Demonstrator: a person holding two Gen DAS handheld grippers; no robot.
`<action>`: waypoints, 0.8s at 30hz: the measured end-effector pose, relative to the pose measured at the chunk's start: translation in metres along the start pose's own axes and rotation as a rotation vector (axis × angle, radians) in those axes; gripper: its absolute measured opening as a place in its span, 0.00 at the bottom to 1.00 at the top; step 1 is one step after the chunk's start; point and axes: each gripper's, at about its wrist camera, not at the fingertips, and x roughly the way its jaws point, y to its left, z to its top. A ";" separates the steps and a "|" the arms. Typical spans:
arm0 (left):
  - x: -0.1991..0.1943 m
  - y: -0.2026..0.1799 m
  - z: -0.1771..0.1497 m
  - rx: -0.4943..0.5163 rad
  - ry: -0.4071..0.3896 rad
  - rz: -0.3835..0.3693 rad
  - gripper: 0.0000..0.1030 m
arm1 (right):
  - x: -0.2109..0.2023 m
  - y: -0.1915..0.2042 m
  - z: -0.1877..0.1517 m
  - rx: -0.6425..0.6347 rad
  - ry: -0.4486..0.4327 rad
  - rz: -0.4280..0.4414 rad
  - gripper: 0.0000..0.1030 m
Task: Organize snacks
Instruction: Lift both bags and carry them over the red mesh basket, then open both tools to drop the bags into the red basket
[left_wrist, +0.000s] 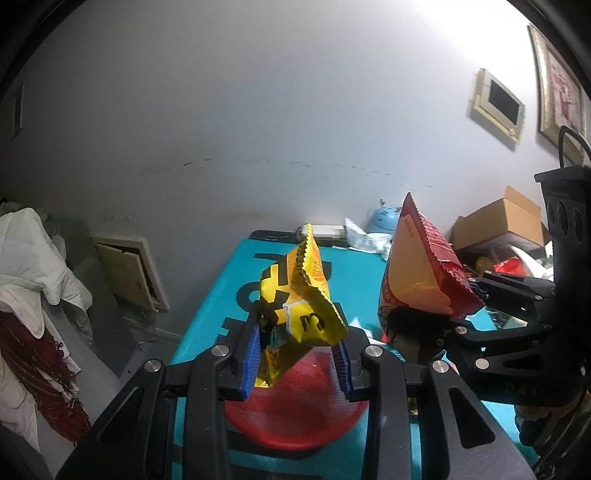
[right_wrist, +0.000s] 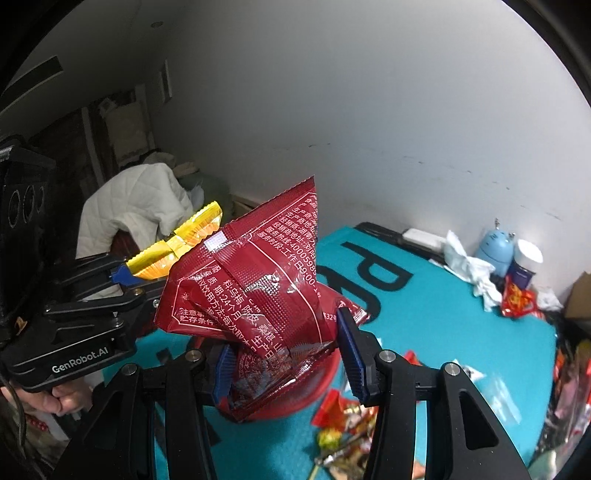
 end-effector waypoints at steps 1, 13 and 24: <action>0.004 0.002 0.000 -0.002 0.004 0.002 0.32 | 0.005 0.001 0.002 -0.002 0.004 0.000 0.48; 0.056 0.024 -0.003 -0.041 0.079 0.020 0.32 | 0.056 -0.004 0.006 -0.003 0.062 -0.021 0.48; 0.097 0.033 -0.013 -0.048 0.158 0.054 0.32 | 0.103 -0.017 -0.007 0.029 0.151 -0.020 0.48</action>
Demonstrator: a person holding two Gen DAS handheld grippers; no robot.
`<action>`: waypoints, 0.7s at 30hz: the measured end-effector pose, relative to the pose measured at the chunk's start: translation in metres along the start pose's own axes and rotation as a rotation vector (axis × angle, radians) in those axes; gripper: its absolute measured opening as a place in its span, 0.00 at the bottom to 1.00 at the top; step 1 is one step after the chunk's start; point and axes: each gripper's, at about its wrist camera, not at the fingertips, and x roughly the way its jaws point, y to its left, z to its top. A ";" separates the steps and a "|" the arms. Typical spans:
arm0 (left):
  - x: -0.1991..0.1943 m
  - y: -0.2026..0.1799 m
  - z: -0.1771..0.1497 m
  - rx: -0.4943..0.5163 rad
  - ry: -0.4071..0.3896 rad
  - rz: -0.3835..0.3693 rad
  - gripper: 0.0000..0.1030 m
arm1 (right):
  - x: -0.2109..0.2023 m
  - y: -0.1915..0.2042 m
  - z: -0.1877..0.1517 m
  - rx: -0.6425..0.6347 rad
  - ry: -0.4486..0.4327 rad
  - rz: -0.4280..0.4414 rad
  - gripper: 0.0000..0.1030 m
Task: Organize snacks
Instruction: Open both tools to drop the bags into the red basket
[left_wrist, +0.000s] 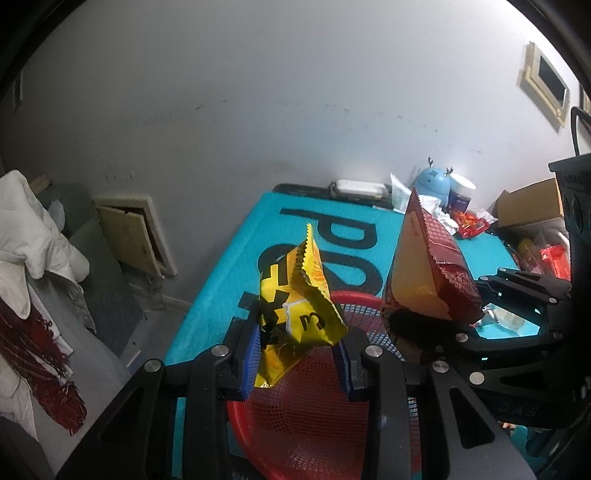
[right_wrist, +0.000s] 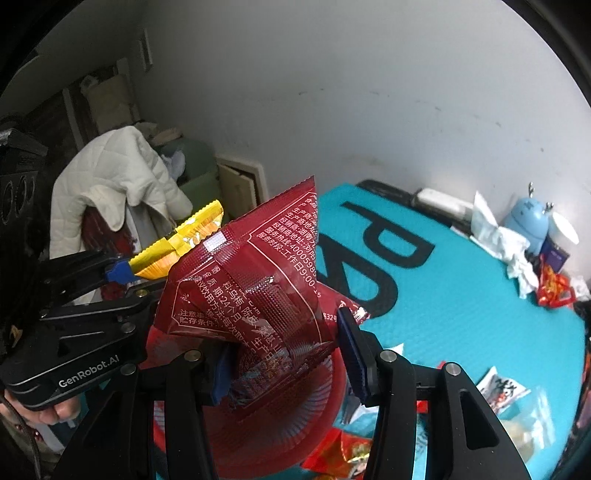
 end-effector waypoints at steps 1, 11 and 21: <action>0.002 0.000 0.000 -0.003 0.007 0.001 0.32 | 0.002 -0.001 0.000 0.003 0.006 0.001 0.48; 0.030 0.005 -0.008 0.003 0.067 0.044 0.32 | 0.022 -0.003 -0.008 0.012 0.054 -0.004 0.50; 0.029 0.009 -0.008 -0.022 0.093 0.089 0.62 | 0.018 -0.002 -0.008 0.003 0.058 -0.018 0.63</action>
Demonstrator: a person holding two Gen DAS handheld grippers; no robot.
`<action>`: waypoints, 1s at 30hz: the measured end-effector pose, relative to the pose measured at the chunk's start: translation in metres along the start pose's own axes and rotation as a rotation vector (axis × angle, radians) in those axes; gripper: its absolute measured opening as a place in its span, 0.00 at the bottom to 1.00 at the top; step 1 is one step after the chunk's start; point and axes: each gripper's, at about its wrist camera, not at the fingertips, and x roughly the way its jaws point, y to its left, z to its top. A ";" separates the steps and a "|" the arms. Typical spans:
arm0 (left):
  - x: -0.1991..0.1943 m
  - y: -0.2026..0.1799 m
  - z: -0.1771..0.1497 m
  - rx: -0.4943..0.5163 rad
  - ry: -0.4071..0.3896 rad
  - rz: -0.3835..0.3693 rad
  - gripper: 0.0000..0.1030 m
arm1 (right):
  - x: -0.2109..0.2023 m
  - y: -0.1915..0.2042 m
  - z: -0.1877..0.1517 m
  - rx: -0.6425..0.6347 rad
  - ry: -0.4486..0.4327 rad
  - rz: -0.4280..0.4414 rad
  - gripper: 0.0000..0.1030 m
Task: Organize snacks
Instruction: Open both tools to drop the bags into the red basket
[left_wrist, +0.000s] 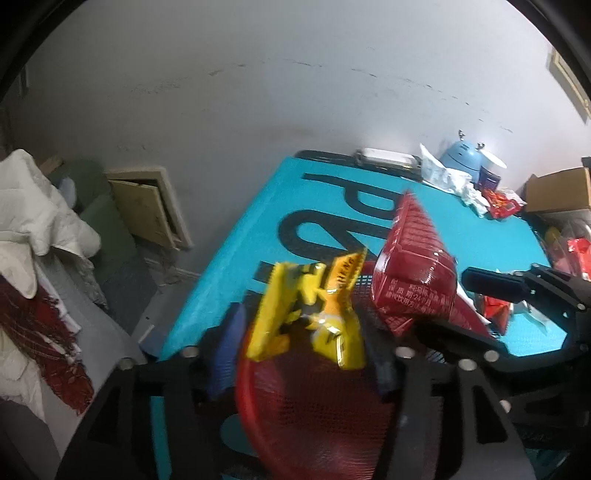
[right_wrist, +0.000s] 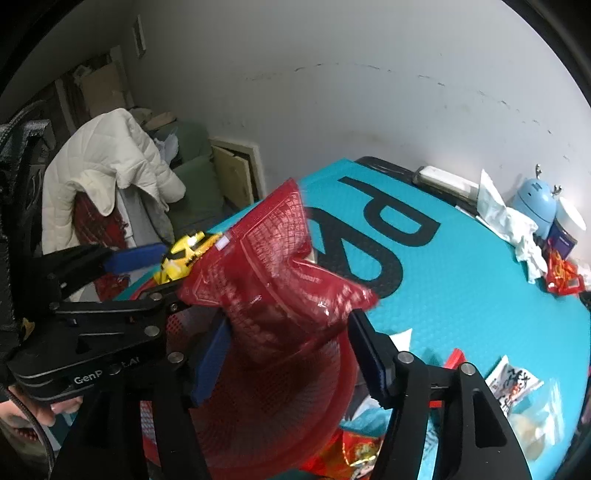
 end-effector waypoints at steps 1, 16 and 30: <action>-0.002 0.000 0.000 -0.001 -0.005 0.004 0.66 | -0.002 -0.001 0.000 0.000 -0.003 -0.006 0.63; -0.067 -0.014 0.013 0.017 -0.117 0.023 0.68 | -0.063 -0.001 0.010 -0.001 -0.125 -0.020 0.63; -0.142 -0.042 0.012 0.047 -0.233 -0.008 0.68 | -0.150 0.004 0.003 -0.009 -0.286 -0.057 0.65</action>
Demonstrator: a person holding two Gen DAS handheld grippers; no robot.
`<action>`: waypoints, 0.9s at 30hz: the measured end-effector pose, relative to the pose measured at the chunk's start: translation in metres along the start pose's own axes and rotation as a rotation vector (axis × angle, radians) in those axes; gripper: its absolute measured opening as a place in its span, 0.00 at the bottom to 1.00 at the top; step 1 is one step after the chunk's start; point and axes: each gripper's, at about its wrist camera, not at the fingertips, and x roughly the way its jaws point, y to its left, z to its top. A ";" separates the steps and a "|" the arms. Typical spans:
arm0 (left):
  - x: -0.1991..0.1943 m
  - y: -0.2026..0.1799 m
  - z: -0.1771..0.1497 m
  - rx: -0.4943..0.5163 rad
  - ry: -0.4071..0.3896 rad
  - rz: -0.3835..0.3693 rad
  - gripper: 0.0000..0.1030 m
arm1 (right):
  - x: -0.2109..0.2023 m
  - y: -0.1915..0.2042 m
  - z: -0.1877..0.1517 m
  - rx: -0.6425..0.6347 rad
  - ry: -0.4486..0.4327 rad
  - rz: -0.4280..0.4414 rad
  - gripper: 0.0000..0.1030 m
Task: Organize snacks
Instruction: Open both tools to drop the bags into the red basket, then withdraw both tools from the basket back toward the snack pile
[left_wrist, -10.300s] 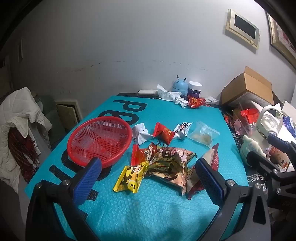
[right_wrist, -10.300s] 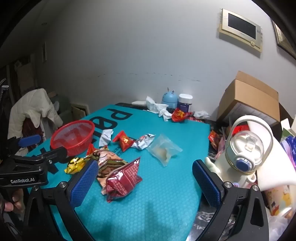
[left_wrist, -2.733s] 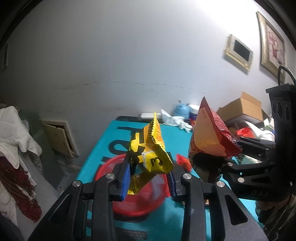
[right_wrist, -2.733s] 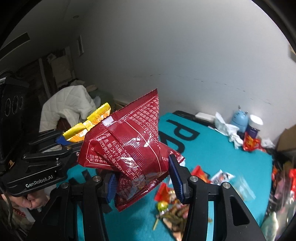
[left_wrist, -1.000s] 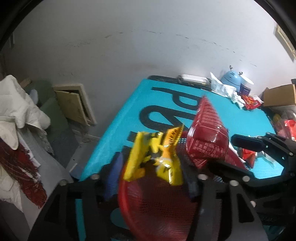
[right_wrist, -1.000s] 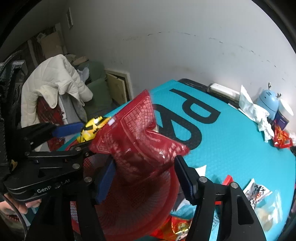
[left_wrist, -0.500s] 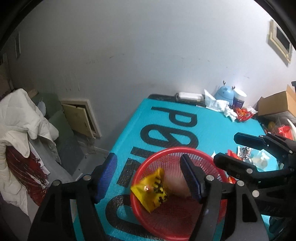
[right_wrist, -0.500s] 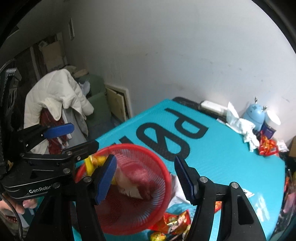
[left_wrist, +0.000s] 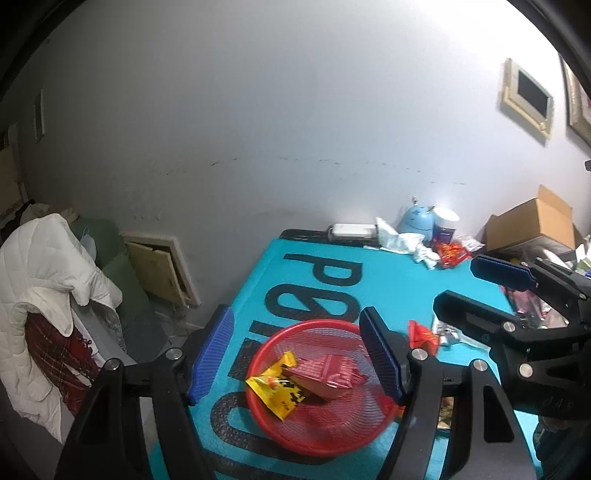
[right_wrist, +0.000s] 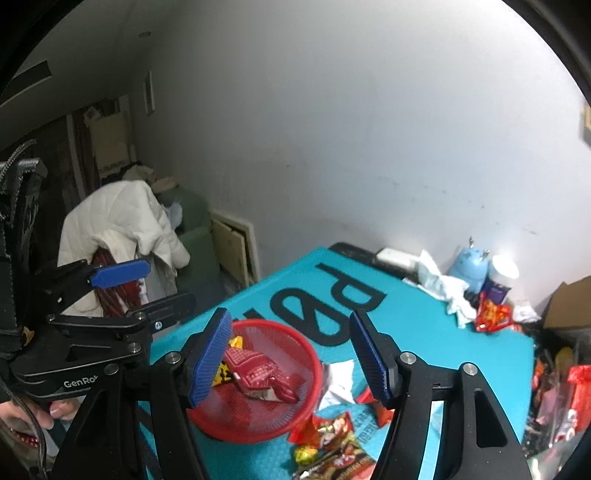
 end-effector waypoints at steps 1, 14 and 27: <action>-0.005 -0.001 0.000 0.001 -0.006 -0.009 0.68 | -0.007 0.000 0.000 0.001 -0.010 -0.003 0.65; -0.066 -0.037 -0.002 0.058 -0.115 -0.060 0.83 | -0.077 0.000 -0.012 0.007 -0.076 -0.073 0.68; -0.092 -0.074 -0.021 0.105 -0.112 -0.177 0.83 | -0.130 -0.010 -0.043 0.057 -0.080 -0.164 0.68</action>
